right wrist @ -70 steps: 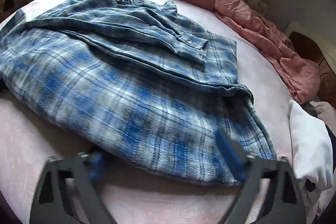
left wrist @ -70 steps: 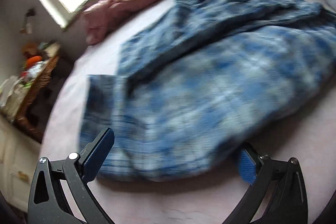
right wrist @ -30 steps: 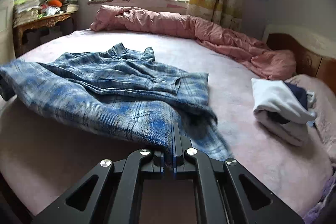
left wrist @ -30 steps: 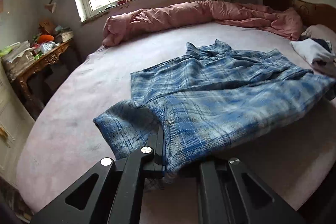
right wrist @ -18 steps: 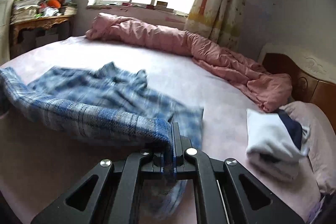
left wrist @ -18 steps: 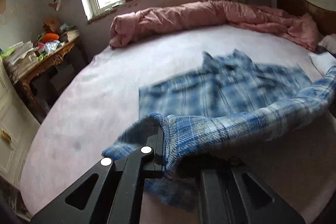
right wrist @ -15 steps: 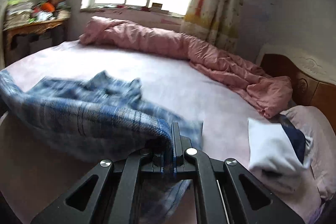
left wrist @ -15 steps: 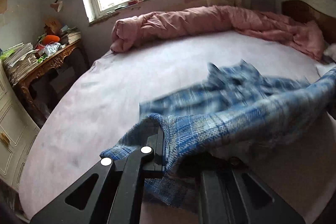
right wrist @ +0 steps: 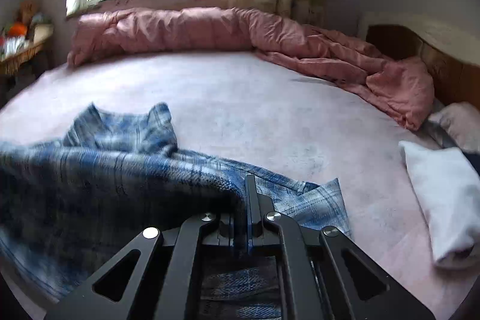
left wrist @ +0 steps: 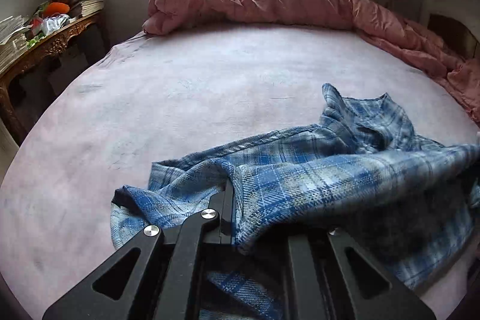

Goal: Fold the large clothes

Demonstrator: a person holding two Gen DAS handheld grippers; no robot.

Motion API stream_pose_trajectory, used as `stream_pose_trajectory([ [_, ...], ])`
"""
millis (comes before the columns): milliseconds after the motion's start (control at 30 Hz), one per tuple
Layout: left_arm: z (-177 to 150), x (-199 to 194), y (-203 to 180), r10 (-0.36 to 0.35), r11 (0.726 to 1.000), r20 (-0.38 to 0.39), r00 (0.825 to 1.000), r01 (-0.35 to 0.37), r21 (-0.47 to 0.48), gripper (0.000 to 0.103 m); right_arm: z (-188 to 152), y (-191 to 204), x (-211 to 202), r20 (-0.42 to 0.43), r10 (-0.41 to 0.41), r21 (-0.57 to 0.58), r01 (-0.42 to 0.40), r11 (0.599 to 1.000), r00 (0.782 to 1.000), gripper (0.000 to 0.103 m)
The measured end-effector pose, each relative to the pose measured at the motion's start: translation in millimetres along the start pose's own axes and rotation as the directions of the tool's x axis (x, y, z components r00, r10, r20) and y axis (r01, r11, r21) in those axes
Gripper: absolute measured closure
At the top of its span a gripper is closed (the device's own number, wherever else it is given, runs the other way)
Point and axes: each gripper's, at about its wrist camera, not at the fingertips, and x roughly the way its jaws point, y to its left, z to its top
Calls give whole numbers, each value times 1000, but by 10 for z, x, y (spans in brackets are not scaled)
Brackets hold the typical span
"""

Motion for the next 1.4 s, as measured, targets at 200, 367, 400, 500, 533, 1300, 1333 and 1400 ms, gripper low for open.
stream_pose_trajectory([
  [200, -88, 60, -108, 50, 997, 120, 992, -56, 51, 95, -10, -138, 157, -37, 77, 78, -74, 994, 996, 97],
  [367, -153, 16, -69, 45, 996, 127, 991, -54, 73, 42, -40, -244, 110, -36, 115, 126, -110, 986, 993, 82],
  [400, -173, -36, -32, 21, 997, 135, 991, -30, 65, 32, -46, -271, 82, -31, 108, 131, -103, 986, 994, 76],
  [500, -257, -253, 33, 12, 999, 168, 986, -20, 46, 25, -43, -362, -18, -1, 99, 161, -98, 982, 995, 49],
  [533, -282, -342, 39, -1, 999, 183, 983, -9, 51, 25, -32, -389, -56, 7, 113, 170, -113, 979, 994, 48],
  [1300, -301, -242, 346, 201, 979, 179, 963, -191, -72, 8, -254, -363, -136, -89, -53, -86, 45, 995, 995, 16],
  [1333, -299, -242, 365, 177, 983, 178, 968, -167, -71, 8, -252, -479, -120, -100, -21, -32, 18, 999, 995, 16],
  [1400, -300, -181, 369, 109, 993, 155, 982, -101, -57, 8, -264, -675, -70, -118, 81, 58, -75, 995, 990, 17],
])
